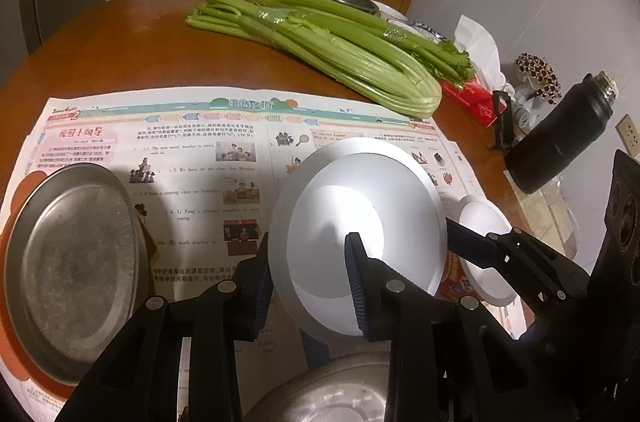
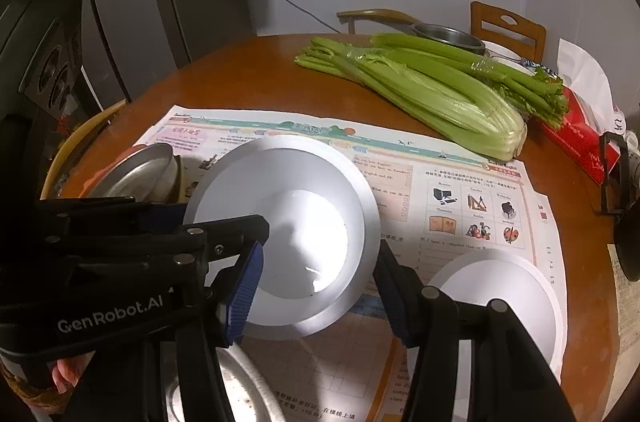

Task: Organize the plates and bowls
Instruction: 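Lift the red paper bowl with the left tool over the steel bowl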

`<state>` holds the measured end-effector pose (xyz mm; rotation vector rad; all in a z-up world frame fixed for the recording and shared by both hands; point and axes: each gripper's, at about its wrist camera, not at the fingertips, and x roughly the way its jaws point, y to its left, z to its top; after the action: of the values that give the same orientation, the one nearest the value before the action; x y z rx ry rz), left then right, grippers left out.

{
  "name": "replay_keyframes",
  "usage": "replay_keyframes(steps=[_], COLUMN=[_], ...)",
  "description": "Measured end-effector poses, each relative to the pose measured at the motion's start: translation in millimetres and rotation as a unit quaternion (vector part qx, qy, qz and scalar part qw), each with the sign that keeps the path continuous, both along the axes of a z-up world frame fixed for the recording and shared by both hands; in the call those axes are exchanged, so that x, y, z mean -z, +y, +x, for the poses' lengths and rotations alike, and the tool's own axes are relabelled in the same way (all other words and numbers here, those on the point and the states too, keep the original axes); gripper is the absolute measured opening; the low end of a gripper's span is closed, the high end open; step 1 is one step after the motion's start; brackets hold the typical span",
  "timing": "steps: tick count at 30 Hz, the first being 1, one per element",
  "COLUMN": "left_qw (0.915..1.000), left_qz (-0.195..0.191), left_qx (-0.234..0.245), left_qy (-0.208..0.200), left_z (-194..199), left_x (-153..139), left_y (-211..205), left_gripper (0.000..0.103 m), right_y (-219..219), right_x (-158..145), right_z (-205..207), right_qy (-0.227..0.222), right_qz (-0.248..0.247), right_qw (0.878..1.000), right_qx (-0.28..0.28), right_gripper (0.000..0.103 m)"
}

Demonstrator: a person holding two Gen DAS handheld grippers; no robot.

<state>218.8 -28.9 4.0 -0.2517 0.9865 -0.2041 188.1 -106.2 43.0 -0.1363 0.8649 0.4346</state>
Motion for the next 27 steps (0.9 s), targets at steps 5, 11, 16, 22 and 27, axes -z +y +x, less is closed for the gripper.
replay_keyframes(steps=[5,11,16,22,27], left_qw=[0.9999,0.9996,0.9991,0.9982,0.9975], left_qz=[-0.006,-0.010,-0.012,-0.009,-0.004], left_qx=[-0.003,-0.007,-0.012,-0.015,-0.014], left_qy=[-0.009,-0.026,-0.038,-0.058,-0.069], left_z=[-11,-31,-48,-69,-85], left_x=[-10,-25,-37,-57,-70], left_y=[3,6,10,9,7], left_gripper=[0.033,0.033,0.034,0.034,0.034], right_y=[0,1,4,4,3], right_x=[-10,-25,-38,-55,-66], right_z=[-9,-25,-42,-60,-74], right_qy=[-0.009,-0.022,-0.035,-0.053,-0.064], right_qz=[0.005,0.015,0.019,0.025,0.029], right_qw=[1.000,1.000,0.999,0.998,0.997], right_qx=[-0.006,-0.015,-0.023,-0.029,-0.032], right_gripper=[0.056,0.056,0.056,0.056,0.056])
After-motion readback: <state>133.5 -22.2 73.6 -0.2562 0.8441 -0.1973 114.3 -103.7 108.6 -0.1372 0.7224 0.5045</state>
